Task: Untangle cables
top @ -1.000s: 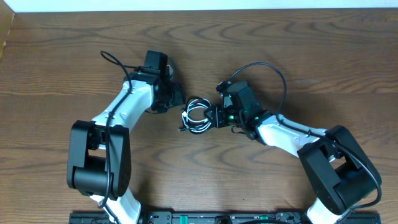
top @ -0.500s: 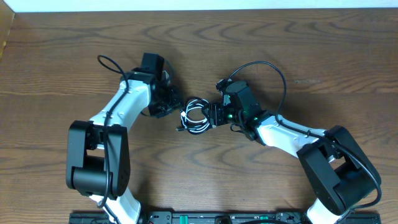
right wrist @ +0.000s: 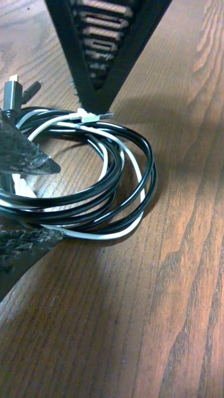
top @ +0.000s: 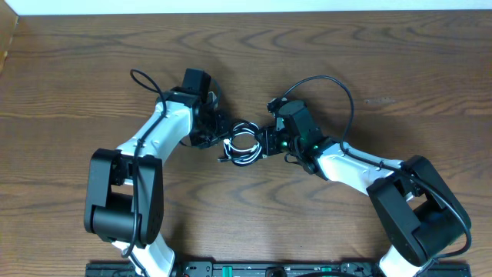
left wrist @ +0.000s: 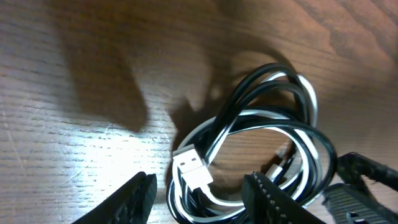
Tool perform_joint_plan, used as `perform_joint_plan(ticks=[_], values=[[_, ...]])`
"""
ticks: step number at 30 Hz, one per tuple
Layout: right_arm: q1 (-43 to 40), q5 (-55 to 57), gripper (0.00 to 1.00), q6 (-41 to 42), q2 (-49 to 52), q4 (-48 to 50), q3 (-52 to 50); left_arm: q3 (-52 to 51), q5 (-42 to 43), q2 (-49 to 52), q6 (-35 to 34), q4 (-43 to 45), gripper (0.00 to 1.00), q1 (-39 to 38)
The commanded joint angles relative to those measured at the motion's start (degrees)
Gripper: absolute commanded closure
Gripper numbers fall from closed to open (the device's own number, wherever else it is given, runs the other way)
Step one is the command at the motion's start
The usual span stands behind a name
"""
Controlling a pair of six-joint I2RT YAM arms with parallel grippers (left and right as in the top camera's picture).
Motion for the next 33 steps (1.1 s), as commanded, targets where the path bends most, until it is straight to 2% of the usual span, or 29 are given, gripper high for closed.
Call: perform_joint_plan(ticks=[1,3,4,5,7,11,17,18,20,22,25,33], values=[[0.55,1.05,0.76,-0.2,0.55,-0.2,-0.37,-2.03,0.04,0.96,0.24,1.09,0.5,0.02],[0.55,1.99,0.75,-0.2,0.55,-0.17,-0.37,-2.75,0.07,0.96,-0.13,2.29,0.5,0.02],[0.55,2.6,0.73,-0.2,0.55,-0.2,-0.37,-3.04,0.07,0.96,-0.13,2.75,0.56,0.02],[0.55,2.93,0.71,-0.2,0.59,-0.2,-0.37,-3.17,0.07,0.96,-0.13,2.99,0.57,0.02],[0.55,2.93,0.68,-0.2,0.61,-0.2,-0.37,-3.19,0.07,0.96,-0.13,3.26,0.7,0.02],[0.55,2.93,0.69,-0.2,0.61,-0.15,-0.37,-3.19,0.09,0.96,-0.13,3.65,0.81,0.02],[0.55,3.37,0.76,-0.2,0.61,-0.04,-0.37,-3.19,-1.44,0.96,-0.09,4.72,0.81,0.04],[0.52,3.37,0.78,-0.2,0.61,0.04,-0.37,-3.19,-2.16,0.96,-0.09,4.98,0.87,0.04],[0.48,3.39,0.78,-0.2,0.61,0.07,-0.37,-3.19,-2.51,0.96,-0.07,5.44,0.89,0.04],[0.5,3.3,0.73,-0.2,0.61,0.02,-0.37,-3.19,-2.51,0.96,0.13,5.62,0.91,0.04],[0.5,2.86,0.59,-0.2,0.61,0.04,-0.37,-3.19,-2.51,0.96,1.79,5.73,0.92,0.11],[0.55,2.91,0.6,-0.2,0.61,-0.22,-0.37,-3.19,-2.47,0.96,2.08,6.45,0.92,1.77]])
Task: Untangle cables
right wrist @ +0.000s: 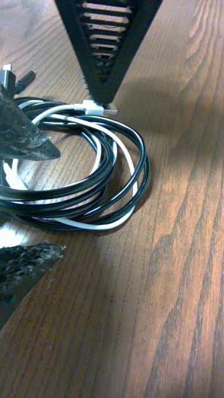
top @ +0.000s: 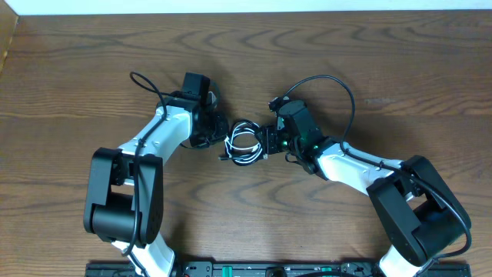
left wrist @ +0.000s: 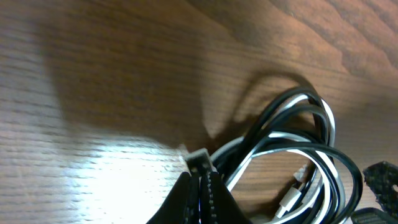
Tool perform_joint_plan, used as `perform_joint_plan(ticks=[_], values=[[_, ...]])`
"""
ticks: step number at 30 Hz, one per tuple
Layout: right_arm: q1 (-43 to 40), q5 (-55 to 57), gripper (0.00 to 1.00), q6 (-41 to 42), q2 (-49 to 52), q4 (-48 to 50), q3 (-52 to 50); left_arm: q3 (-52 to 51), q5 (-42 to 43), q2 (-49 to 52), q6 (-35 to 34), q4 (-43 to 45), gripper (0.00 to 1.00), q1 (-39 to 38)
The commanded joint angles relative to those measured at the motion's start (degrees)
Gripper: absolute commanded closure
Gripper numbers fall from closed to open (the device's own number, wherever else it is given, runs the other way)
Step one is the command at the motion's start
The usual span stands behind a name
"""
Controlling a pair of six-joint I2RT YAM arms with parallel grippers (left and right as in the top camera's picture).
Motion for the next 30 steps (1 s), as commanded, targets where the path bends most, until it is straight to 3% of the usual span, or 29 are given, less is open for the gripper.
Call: perform_joint_plan(ticks=[1,7,12,21,23,26,30], values=[[0.55,0.24,0.59,-0.24,0.66,-0.26,-0.37,-0.35,-0.55,0.96,1.11,0.26,0.92,1.18],[0.55,0.24,0.52,0.94,2.16,-0.07,-0.37,-0.35,-0.09,0.96,0.85,0.15,0.67,1.01],[0.55,0.22,0.65,1.05,2.25,0.28,-0.37,-0.37,-0.09,0.96,0.2,-0.48,0.64,0.7],[0.57,0.22,0.67,1.05,2.25,0.28,-0.37,-0.33,-0.07,0.83,0.28,-2.12,0.62,-1.33],[0.59,0.22,0.67,1.05,2.25,0.26,-0.37,0.37,-0.09,0.39,2.73,-3.96,0.56,-1.05],[0.59,0.22,0.68,1.05,2.25,0.28,-0.37,2.99,-0.07,-1.92,8.85,-8.72,0.55,0.09],[0.59,0.22,0.7,1.05,2.25,0.46,-0.37,3.28,0.79,-5.92,11.52,-11.67,0.55,0.42]])
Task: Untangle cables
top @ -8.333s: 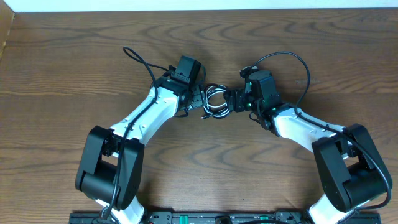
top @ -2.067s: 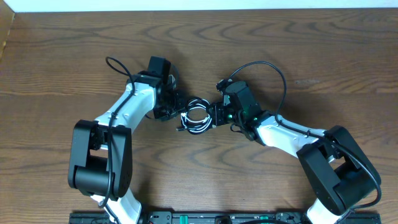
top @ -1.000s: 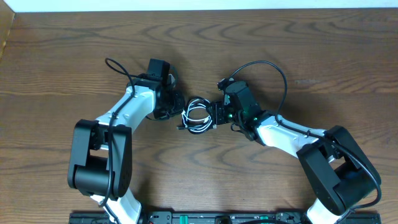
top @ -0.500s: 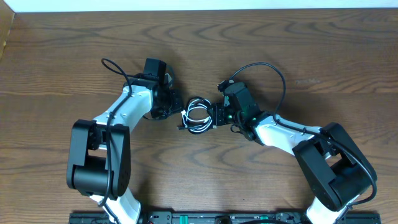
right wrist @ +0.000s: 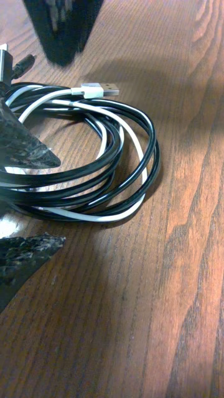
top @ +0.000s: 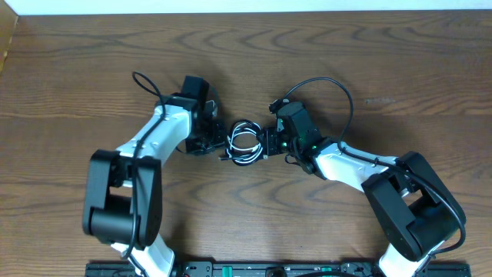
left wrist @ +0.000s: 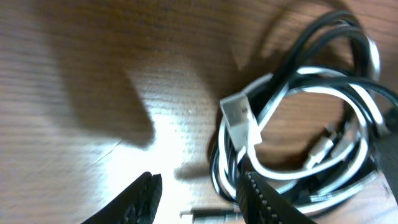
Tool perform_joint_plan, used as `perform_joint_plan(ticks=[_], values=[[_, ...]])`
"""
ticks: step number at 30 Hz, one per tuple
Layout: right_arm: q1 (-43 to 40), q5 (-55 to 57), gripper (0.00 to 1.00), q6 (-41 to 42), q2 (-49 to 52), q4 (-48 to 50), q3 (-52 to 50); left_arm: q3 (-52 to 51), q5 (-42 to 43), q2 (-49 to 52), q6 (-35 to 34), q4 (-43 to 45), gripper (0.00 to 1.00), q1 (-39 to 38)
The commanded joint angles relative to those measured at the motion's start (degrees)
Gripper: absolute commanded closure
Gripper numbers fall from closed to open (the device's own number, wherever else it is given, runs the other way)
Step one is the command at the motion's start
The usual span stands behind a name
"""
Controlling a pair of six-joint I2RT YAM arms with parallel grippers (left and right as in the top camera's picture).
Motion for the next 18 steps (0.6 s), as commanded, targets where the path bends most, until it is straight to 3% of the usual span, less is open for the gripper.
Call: perform_joint_plan(ticks=[1,4,18], values=[[0.59,0.22,0.69,0.24,0.46,0.48,-0.37,2.4,1.99,-5.07,6.03,-2.67,0.56,0.33],[0.76,0.24,0.65,0.24,0.46,0.79,-0.37,1.75,8.46,-5.38,9.29,-5.9,0.56,-0.74],[0.87,0.26,0.6,0.2,0.46,0.79,-0.37,-6.03,7.1,-5.05,9.09,3.26,0.54,-5.07]])
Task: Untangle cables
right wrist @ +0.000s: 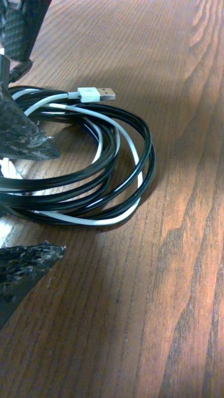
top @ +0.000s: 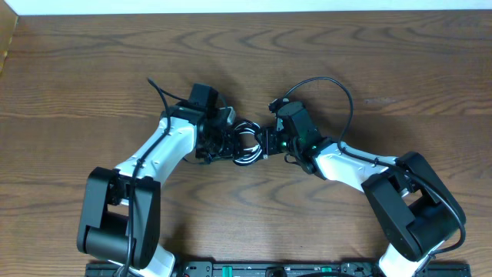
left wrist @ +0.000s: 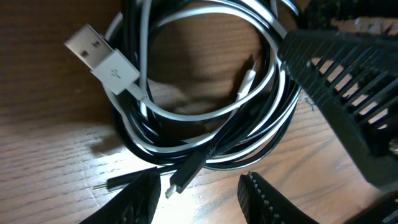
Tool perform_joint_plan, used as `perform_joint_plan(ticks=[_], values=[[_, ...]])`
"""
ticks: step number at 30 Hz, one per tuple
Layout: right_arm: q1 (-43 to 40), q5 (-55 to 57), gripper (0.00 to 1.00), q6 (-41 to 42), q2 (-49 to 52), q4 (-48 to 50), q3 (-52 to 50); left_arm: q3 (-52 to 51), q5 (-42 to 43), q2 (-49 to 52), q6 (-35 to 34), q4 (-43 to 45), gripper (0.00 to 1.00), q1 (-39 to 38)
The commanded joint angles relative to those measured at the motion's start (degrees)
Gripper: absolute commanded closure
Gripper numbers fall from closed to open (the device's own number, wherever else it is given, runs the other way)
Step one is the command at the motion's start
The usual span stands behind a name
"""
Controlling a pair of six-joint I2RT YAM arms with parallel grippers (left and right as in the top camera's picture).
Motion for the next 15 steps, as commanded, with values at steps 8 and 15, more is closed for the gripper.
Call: perform_joint_plan(ticks=[8,15], values=[[0.87,0.48,0.57,0.13,0.55,0.04,-0.37,-1.77,-1.66,0.66,0.92,5.14,0.54,-2.14],[0.87,0.44,0.7,-0.04,1.79,1.09,-0.37,-2.69,-2.05,0.87,0.52,5.57,0.69,-2.23]])
